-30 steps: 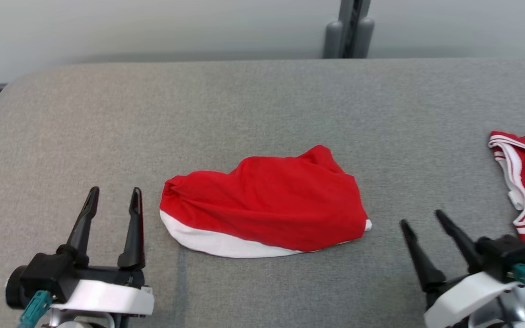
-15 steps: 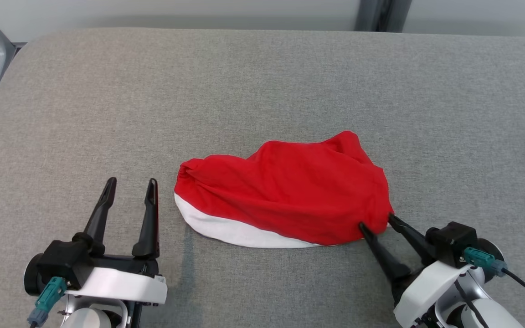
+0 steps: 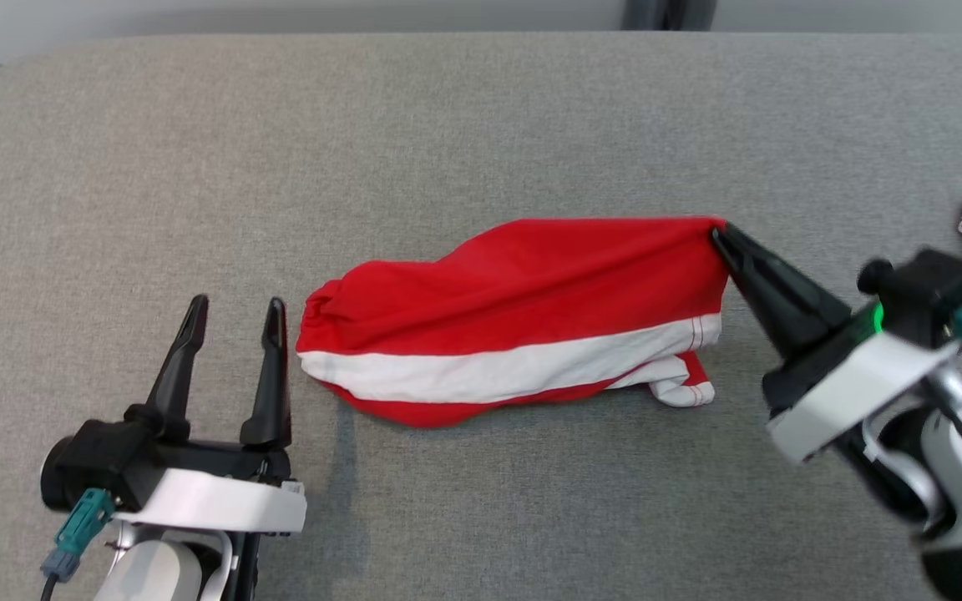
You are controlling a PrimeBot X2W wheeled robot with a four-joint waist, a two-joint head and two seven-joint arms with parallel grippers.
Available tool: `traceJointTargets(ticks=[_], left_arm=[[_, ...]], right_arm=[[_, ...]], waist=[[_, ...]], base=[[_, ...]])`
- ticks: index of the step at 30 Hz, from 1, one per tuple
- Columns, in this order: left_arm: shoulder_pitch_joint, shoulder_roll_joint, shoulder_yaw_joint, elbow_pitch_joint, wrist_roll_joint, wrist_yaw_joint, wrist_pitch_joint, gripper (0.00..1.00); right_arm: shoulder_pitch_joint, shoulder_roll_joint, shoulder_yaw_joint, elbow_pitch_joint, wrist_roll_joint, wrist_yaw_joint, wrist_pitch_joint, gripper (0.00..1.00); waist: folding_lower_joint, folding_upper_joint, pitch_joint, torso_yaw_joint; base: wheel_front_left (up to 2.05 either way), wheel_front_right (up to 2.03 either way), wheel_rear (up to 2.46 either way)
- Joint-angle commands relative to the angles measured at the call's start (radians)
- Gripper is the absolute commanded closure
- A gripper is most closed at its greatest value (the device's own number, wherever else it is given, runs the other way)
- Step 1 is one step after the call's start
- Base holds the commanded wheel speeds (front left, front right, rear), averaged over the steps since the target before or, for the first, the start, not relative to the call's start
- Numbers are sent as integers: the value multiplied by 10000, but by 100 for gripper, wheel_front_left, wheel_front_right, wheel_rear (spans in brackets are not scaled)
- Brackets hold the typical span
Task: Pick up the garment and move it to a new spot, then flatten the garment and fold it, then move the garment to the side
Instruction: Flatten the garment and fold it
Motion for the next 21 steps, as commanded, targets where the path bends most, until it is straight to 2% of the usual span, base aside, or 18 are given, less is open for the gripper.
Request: traceJointTargets(ticks=[1, 3, 4, 6, 7, 13, 14, 15, 16, 21], left_arm=[[-236, -20, 23, 47, 111, -91, -49, 0], [-378, -136, -14, 126, 187, -207, -47, 0], [-435, -179, -22, 176, 212, -271, -49, 0], [-563, -293, -12, 241, 249, -372, -48, 0], [-608, -374, -5, 277, 270, -441, -48, 0], [-734, -667, 178, 453, 466, -716, -42, 0], [-737, -712, 223, 476, 493, -749, -42, 0], [-725, -726, 272, 493, 539, -781, -42, 0], [-701, -745, 329, 514, 561, -808, -42, 0], [-603, -751, 486, 603, 717, -896, -42, 0]], right_arm=[[-514, -398, 75, 375, -207, -3, 107, 100], [-1069, -294, 208, 1143, 323, -3, 124, 100], [-1398, -527, 448, 1536, 117, 0, 162, 100], [-1879, -488, 646, 2406, 556, -3, 9, 100], [-2107, -667, 897, 2825, 379, -1, -37, 100], [-2865, -423, 1627, 5015, 1108, -3, -905, 100], [-2944, -387, 1730, 5270, 1217, -3, -1060, 78], [-2997, -372, 1816, 5494, 1339, -3, -1179, 36], [-3051, -317, 1908, 5671, 1502, -3, -1353, 0], [-3074, -231, 2139, 6232, 1974, -3, -1952, 0]], waist=[[0, 0, 155, 126], [0, 0, 285, 283], [0, 0, 349, 389], [0, 0, 479, 580], [0, 0, 547, 677], [0, 0, 717, 936], [0, 0, 717, 940], [0, 0, 710, 930], [0, 0, 698, 904], [0, 0, 543, 675]], base=[[0, 0, 0], [0, 0, 0], [0, 0, 0], [0, 0, 0], [0, 0, 0], [0, 0, 0], [0, 0, 0], [0, 0, 0], [0, 0, 0], [0, 0, 0]])
